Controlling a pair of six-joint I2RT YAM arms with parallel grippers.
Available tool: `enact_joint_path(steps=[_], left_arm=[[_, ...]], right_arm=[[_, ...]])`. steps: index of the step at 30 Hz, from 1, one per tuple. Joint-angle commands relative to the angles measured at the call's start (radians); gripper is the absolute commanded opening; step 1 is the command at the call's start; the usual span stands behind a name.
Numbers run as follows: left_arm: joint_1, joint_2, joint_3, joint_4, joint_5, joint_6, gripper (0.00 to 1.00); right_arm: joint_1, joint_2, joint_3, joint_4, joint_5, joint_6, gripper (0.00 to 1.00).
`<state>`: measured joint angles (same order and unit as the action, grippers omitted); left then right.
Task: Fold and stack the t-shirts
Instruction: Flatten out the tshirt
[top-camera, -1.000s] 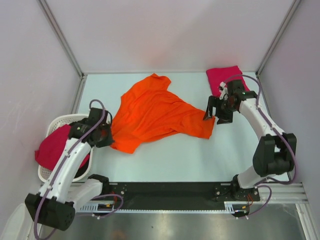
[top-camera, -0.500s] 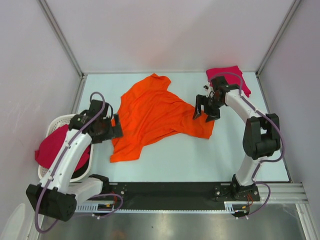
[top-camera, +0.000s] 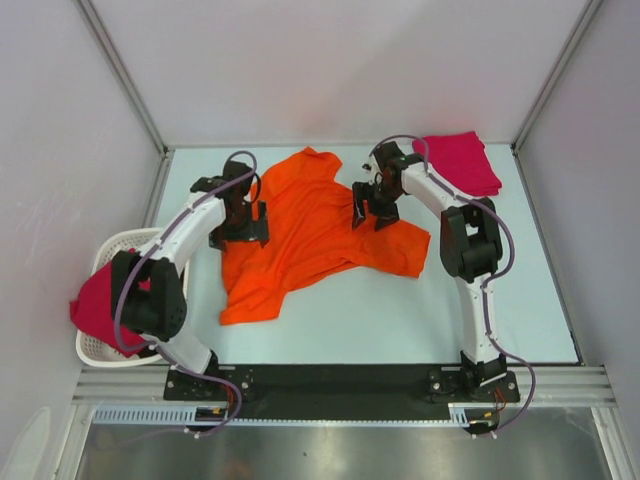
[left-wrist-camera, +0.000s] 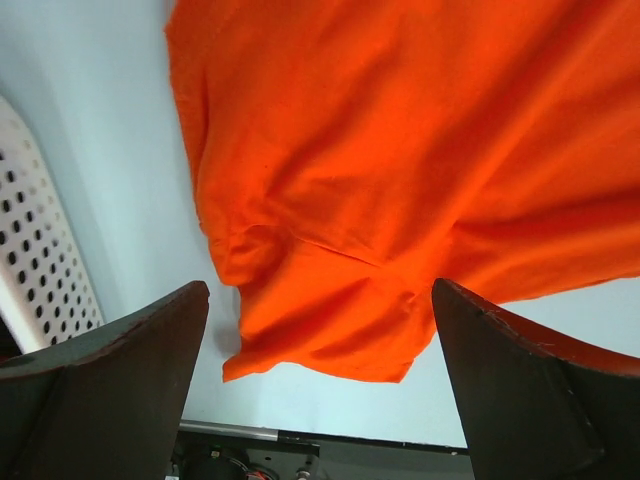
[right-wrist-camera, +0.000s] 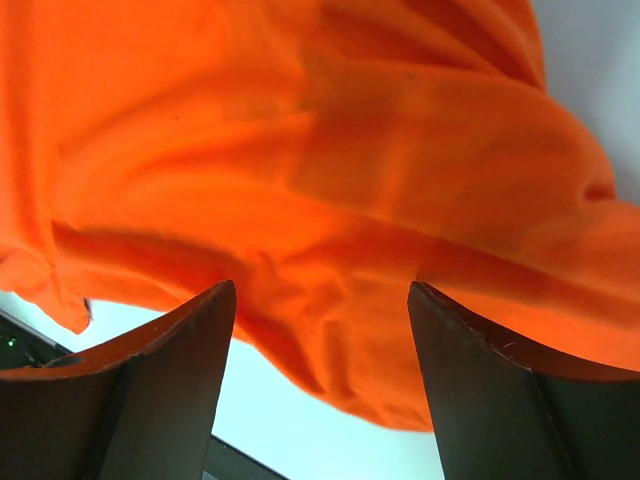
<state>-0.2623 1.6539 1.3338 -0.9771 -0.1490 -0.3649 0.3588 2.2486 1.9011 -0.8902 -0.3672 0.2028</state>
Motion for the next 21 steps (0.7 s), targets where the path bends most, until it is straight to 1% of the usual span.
enact_joint_path(steps=[1,2,3,6,10,12,16,17,18,19,21], left_arm=[[0.055,-0.066,0.074,-0.024,-0.012,-0.005,0.99],[0.063,-0.019,0.088,-0.046,-0.033,-0.005,1.00],[0.066,-0.003,0.108,-0.069,-0.047,0.003,0.99],[0.072,-0.005,0.110,-0.101,-0.055,0.004,1.00],[0.109,-0.046,0.025,-0.100,-0.018,-0.011,1.00],[0.129,-0.034,0.004,-0.077,0.008,-0.008,1.00],[0.132,0.062,0.097,-0.084,0.022,0.015,1.00],[0.132,0.076,0.163,-0.107,0.029,0.029,1.00],[0.130,0.084,0.182,-0.145,0.045,0.037,0.99],[0.130,0.081,0.192,-0.159,0.061,0.040,0.99],[0.130,0.026,0.141,-0.172,0.068,0.037,1.00]], right_arm=[[-0.024,-0.053,0.026,-0.058,0.025,-0.028,0.76],[-0.029,-0.052,0.018,-0.058,0.025,-0.026,0.75],[-0.035,-0.053,0.015,-0.061,0.025,-0.028,0.75],[-0.038,-0.053,0.022,-0.067,0.021,-0.037,0.75],[-0.034,-0.028,0.068,-0.073,0.042,-0.037,0.75],[-0.034,0.020,0.131,-0.097,0.047,-0.036,0.75],[-0.034,0.063,0.217,-0.119,0.036,-0.043,0.75],[-0.037,0.066,0.231,-0.128,0.031,-0.042,0.75],[-0.038,0.057,0.237,-0.139,0.024,-0.039,0.75],[-0.040,0.045,0.224,-0.141,0.011,-0.040,0.75],[-0.040,0.013,0.173,-0.130,0.013,-0.043,0.75]])
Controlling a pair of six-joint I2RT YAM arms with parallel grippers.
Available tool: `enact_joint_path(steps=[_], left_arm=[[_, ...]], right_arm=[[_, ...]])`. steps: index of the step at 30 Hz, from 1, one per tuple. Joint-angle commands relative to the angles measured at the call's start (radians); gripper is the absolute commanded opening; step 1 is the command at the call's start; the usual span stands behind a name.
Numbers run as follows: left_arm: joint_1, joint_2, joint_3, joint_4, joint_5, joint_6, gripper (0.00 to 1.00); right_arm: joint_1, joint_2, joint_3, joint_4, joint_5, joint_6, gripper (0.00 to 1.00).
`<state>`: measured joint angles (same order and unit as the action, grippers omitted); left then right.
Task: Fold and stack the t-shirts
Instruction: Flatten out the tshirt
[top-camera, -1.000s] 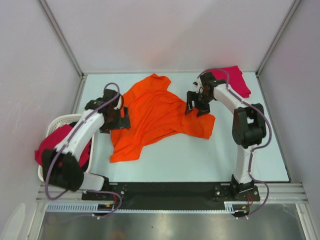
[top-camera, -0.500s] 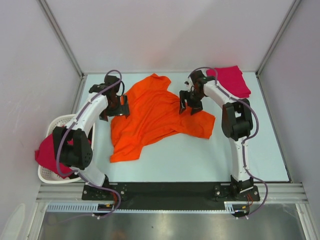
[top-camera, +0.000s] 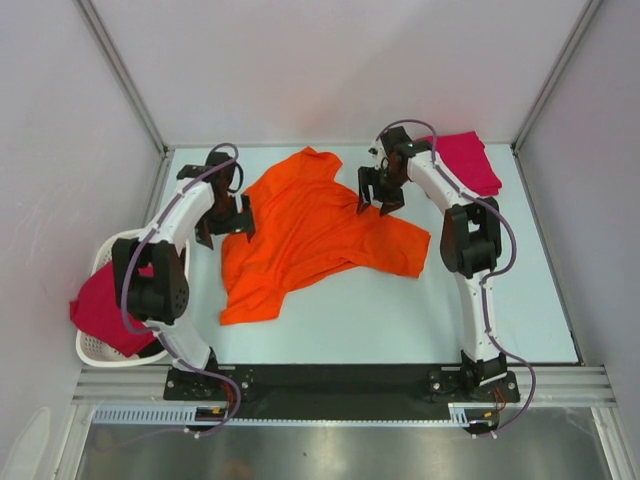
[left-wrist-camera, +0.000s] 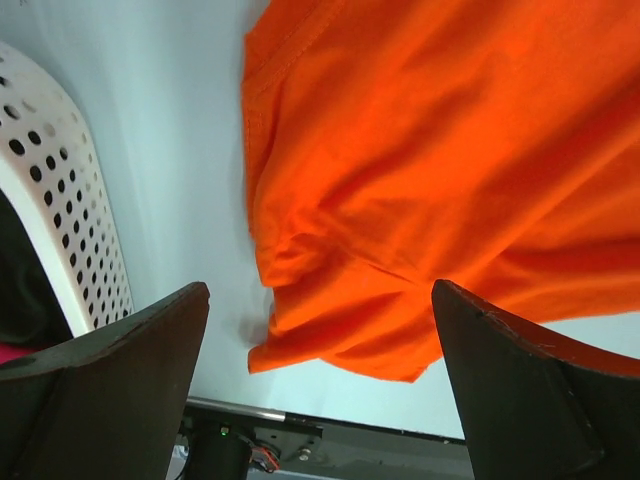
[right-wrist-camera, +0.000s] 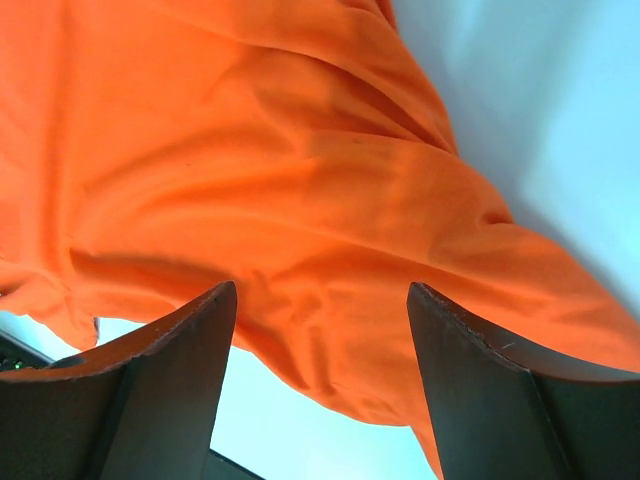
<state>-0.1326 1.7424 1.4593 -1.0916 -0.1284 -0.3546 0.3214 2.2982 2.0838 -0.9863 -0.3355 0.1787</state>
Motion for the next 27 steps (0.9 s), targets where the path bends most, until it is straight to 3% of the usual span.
enact_joint_path(steps=[1,5,11,20,27], left_arm=[[0.001,-0.084,-0.020,-0.062,0.055,0.025,0.99],[0.001,-0.251,-0.291,-0.053,0.119,-0.010,0.99],[-0.009,-0.337,-0.485,-0.030,0.130,-0.020,0.99],[-0.097,-0.175,-0.504,0.049,0.130,-0.012,0.99],[-0.113,-0.152,-0.553,0.053,0.130,-0.015,1.00]], right_arm=[[-0.001,-0.067,-0.066,-0.032,-0.022,-0.021,0.75],[0.011,-0.141,-0.229,-0.026,-0.028,-0.044,0.74],[0.080,-0.109,-0.269,-0.022,-0.039,-0.054,0.72],[0.140,-0.029,-0.220,-0.109,0.004,-0.067,0.66],[0.163,-0.115,-0.363,-0.132,0.148,-0.064,0.68]])
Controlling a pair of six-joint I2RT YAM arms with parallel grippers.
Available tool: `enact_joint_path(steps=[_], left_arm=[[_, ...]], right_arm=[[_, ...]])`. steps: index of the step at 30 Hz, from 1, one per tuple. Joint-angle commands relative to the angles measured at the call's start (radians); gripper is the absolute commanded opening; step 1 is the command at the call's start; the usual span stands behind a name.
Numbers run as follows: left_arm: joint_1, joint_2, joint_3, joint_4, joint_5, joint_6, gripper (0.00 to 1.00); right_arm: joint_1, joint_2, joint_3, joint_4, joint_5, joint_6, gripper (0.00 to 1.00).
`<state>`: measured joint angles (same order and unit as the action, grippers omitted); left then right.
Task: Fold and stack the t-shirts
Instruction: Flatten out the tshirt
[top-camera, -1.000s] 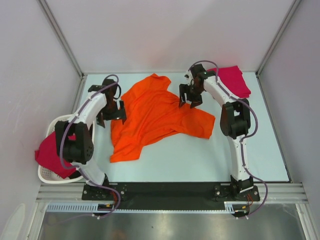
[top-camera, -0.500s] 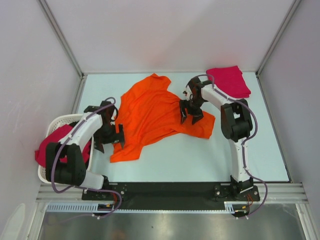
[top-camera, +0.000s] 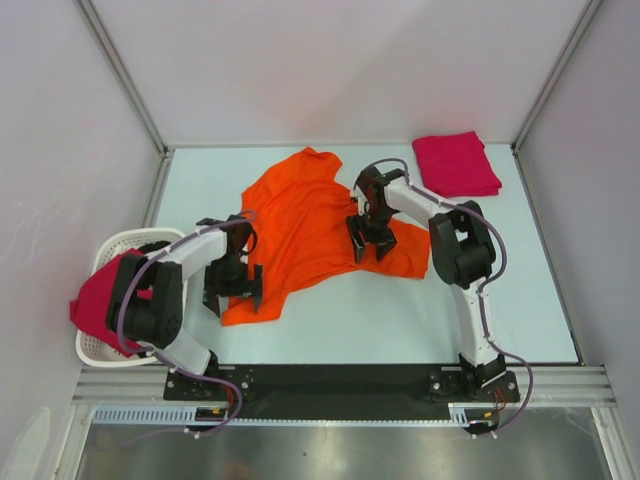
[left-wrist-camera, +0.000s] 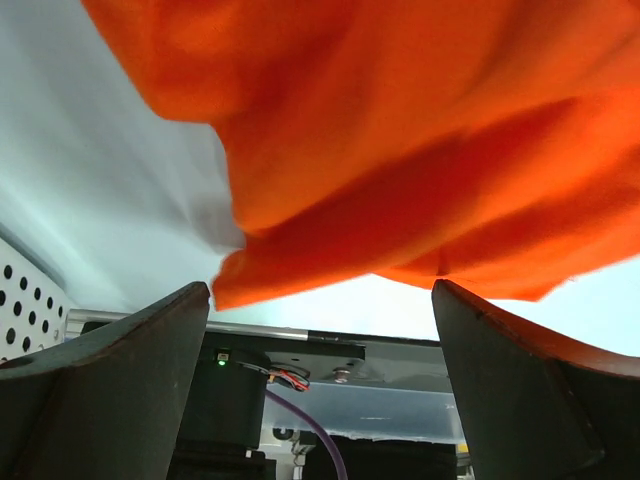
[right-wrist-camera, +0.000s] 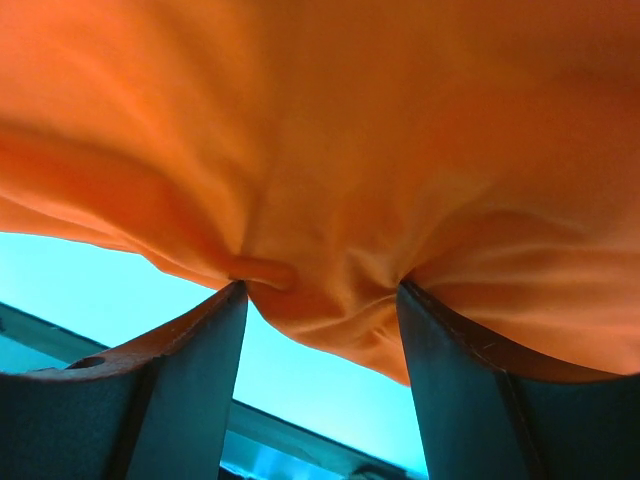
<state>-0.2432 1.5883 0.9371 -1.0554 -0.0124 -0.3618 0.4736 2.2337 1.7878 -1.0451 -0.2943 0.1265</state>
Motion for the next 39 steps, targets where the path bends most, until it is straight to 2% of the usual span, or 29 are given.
enact_joint_path(steps=[1,4,6,10,11,12,13,15,16,18,21,26,28,32,35,36,37,39], left_arm=[[-0.002,-0.001,-0.035,0.021,0.014,-0.008,1.00],[-0.001,0.002,-0.037,0.023,-0.020,-0.014,0.98],[0.001,0.025,-0.047,0.029,-0.015,-0.016,0.91],[0.013,0.042,-0.027,0.038,-0.001,0.010,0.86],[0.015,0.047,-0.027,0.049,0.032,0.018,0.74],[0.018,0.073,-0.029,0.061,0.055,0.026,0.66],[0.021,0.088,-0.029,0.078,0.074,0.044,0.45],[0.019,0.128,-0.029,0.092,0.114,0.067,0.21],[0.019,0.163,-0.023,0.107,0.117,0.069,0.00],[0.018,0.185,-0.003,0.120,0.127,0.086,0.00],[0.018,0.156,0.115,0.126,0.130,0.086,0.00],[-0.004,0.036,0.467,0.152,0.114,0.015,0.00],[-0.042,0.027,0.648,0.147,0.034,0.004,0.00],[-0.062,0.032,0.883,0.189,-0.061,-0.040,0.00],[-0.061,0.162,1.101,0.173,-0.086,-0.066,0.00],[-0.059,0.258,1.168,0.141,-0.080,-0.065,0.00],[-0.059,0.319,1.306,0.121,-0.078,-0.063,0.00],[-0.047,0.412,1.403,0.094,-0.051,-0.092,0.00]], right_arm=[[0.014,-0.062,-0.088,-0.076,0.116,-0.011,0.68],[0.031,-0.097,-0.125,-0.085,0.139,-0.001,0.68],[0.049,-0.120,-0.148,-0.098,0.176,0.002,0.68],[0.065,-0.174,-0.205,-0.112,0.188,0.016,0.69],[0.066,-0.183,-0.220,-0.110,0.195,0.018,0.69],[0.066,-0.186,-0.225,-0.105,0.201,0.016,0.69],[0.065,-0.184,-0.223,-0.104,0.205,0.016,0.69],[0.060,-0.174,-0.197,-0.110,0.201,0.016,0.69],[0.057,-0.171,-0.183,-0.118,0.202,0.015,0.69],[0.054,-0.160,-0.144,-0.127,0.198,0.010,0.69],[0.043,-0.148,-0.105,-0.139,0.181,0.006,0.69],[0.034,-0.151,-0.071,-0.145,0.191,0.004,0.68],[0.028,-0.166,-0.030,-0.153,0.205,0.002,0.67],[0.010,-0.207,0.042,-0.145,0.235,-0.002,0.66],[-0.012,-0.249,0.053,-0.116,0.175,-0.019,0.66],[-0.016,-0.258,0.051,-0.107,0.153,-0.022,0.66],[-0.030,-0.263,0.048,-0.099,0.123,-0.028,0.66],[-0.036,-0.282,0.010,-0.086,0.032,-0.037,0.66]])
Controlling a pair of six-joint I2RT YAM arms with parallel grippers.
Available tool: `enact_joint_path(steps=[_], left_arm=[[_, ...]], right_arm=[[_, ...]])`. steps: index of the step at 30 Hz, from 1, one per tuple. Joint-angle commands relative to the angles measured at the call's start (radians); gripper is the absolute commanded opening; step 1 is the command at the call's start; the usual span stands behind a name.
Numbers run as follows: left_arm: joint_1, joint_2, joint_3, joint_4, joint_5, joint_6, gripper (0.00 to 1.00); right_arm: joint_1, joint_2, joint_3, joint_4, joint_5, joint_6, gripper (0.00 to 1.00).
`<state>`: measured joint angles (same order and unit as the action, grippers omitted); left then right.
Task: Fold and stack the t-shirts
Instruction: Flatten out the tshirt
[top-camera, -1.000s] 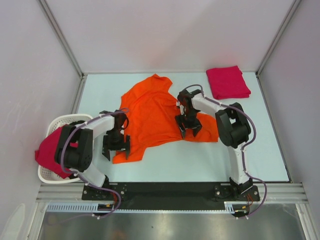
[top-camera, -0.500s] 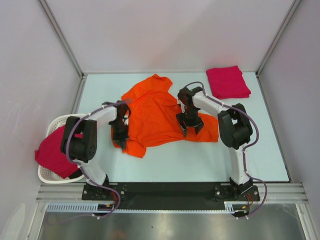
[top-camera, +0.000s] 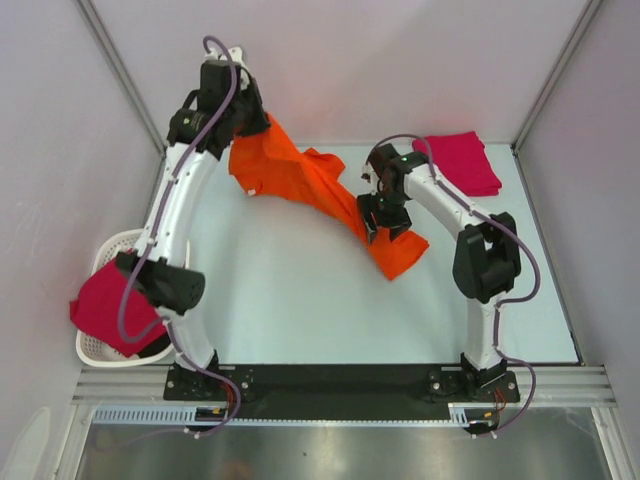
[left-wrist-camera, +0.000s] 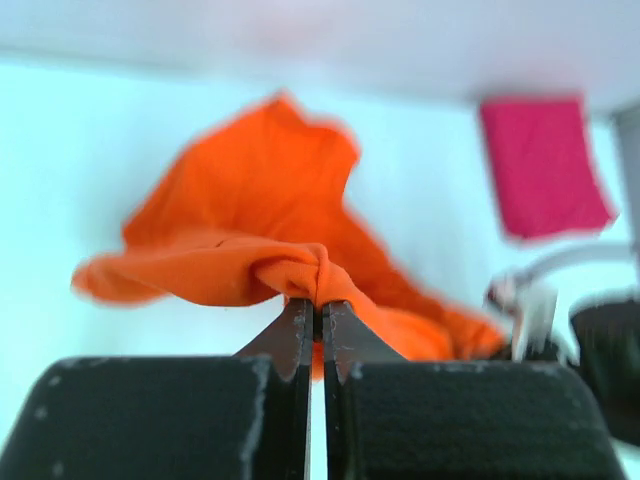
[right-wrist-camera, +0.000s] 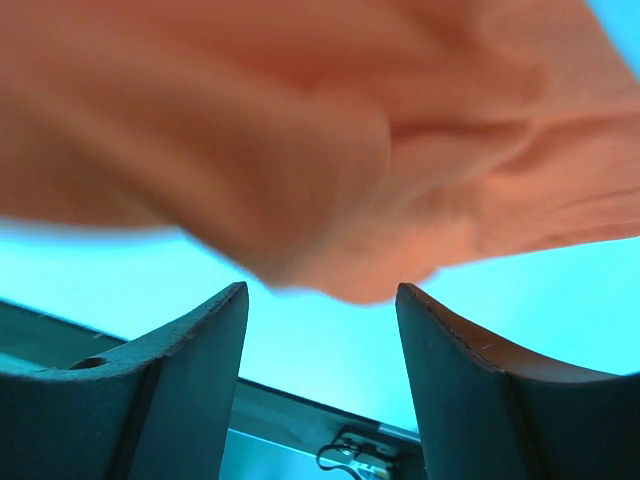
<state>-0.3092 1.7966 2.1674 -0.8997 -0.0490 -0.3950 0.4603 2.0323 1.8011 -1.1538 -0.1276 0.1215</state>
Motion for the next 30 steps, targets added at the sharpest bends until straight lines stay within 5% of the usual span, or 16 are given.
enact_joint_path(steps=[1,6,14,21,30], left_arm=[[0.021,0.292,0.252,-0.074,0.000,-0.071,0.00],[0.022,0.415,0.381,-0.097,0.040,-0.076,0.00],[0.030,0.181,0.367,-0.100,-0.037,-0.024,0.00],[0.047,-0.024,0.276,-0.139,-0.144,0.011,0.00],[0.117,-0.226,0.279,-0.166,-0.232,0.039,0.00]], right_arm=[[-0.025,-0.083,-0.015,0.023,-0.161,-0.037,0.66],[-0.018,-0.155,-0.057,0.051,-0.213,-0.049,0.65],[-0.014,-0.192,-0.098,0.072,-0.349,-0.045,0.63],[0.081,-0.087,-0.131,0.056,-0.244,-0.037,0.64],[0.058,-0.061,-0.094,0.052,-0.184,-0.033,0.64]])
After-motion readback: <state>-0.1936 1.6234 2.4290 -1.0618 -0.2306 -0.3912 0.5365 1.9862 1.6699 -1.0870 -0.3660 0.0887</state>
